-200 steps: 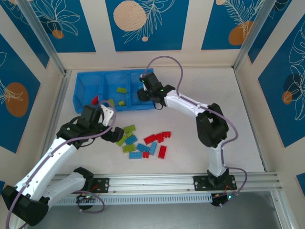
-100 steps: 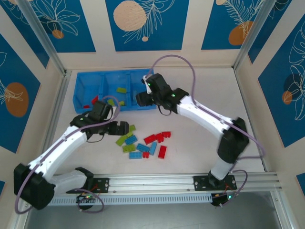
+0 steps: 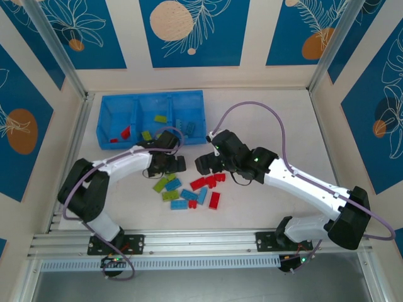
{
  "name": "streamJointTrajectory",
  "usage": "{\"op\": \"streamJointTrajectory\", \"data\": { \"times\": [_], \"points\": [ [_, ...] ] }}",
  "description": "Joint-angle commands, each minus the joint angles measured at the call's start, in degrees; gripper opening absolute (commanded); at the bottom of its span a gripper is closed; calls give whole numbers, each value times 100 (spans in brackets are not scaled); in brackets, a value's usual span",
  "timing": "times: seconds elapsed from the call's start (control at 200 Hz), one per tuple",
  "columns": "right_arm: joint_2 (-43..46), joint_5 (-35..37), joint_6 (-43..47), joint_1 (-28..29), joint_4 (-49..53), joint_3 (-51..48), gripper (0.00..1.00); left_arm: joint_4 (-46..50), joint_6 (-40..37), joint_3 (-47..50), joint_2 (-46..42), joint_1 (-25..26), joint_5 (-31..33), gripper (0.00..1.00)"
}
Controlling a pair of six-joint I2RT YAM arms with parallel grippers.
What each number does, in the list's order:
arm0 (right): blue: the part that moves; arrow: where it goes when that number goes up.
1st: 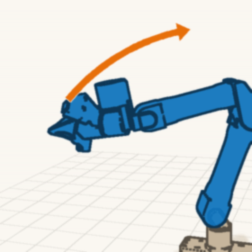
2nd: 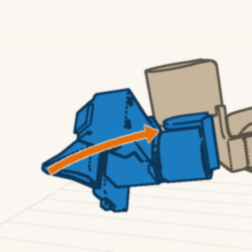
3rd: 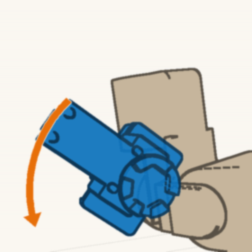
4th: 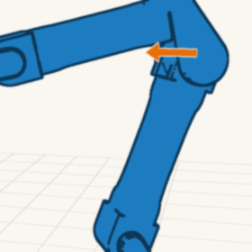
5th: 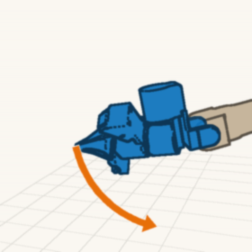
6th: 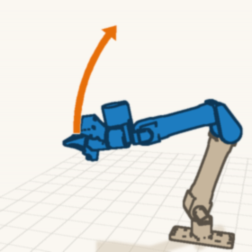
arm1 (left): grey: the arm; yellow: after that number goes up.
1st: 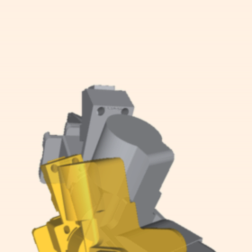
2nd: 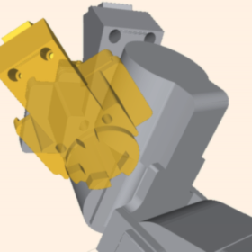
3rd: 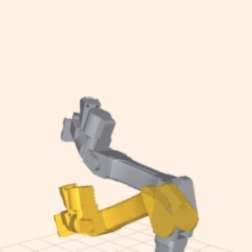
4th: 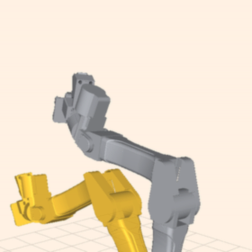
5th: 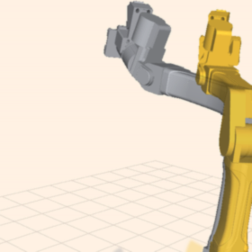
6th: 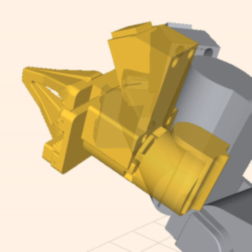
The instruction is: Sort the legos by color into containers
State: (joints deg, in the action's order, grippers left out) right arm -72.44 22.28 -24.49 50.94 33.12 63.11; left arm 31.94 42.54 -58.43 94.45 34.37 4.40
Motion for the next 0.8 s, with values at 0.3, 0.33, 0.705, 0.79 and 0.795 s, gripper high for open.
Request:
{"op": "streamJointTrajectory", "data": {
  "times": [0.3, 0.33, 0.705, 0.79, 0.795],
  "points": [
    [169, 213, -49, 161, 131, 69, 89, 179, 154, -271, 830, 71, 455, 70],
    [177, 230, -47, 179, 133, 77, 89, 204, 118, -274, 812, 74, 456, 66],
    [178, 441, -127, 434, 257, 129, 89, 860, -163, -658, -904, 57, 1311, 53],
    [199, 459, -126, 450, 247, 140, 89, 778, -435, -964, -974, -100, 1887, 53],
    [197, 460, -126, 455, 243, 144, 89, 769, -459, -979, -969, -116, 1932, 53]
  ]
}}
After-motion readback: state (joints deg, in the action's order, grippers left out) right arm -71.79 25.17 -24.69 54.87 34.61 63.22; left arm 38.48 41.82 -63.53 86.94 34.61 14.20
